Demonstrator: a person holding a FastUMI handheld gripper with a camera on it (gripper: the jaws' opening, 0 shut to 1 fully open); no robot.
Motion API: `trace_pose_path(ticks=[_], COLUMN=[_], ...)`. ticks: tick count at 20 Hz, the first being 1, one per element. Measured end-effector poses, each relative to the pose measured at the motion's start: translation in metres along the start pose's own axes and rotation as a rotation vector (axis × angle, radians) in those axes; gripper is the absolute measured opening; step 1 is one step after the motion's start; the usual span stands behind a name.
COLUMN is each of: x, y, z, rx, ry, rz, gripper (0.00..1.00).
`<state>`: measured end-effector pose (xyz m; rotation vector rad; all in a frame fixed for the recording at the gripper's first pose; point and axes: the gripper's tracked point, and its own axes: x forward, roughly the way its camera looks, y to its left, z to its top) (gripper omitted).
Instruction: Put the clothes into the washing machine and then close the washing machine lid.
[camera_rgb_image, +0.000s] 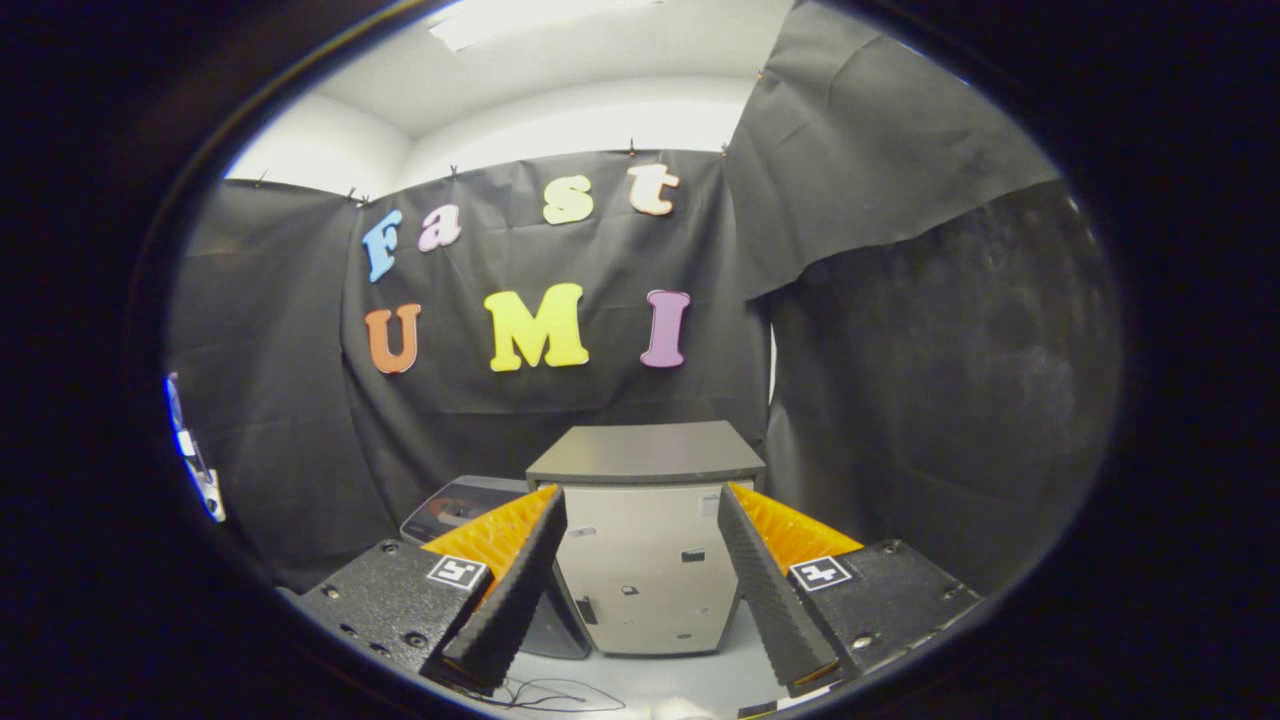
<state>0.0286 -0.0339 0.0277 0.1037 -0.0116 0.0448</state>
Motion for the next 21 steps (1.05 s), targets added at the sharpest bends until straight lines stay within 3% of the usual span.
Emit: trace_pose_path(ticks=[10,21], x=[-0.012,-0.022], y=[-0.003,-0.007], z=[0.01,-0.01], rx=[-0.002,-0.003], ry=[0.004,0.022], rz=[0.005,-0.011], gripper=[0.95,0.95])
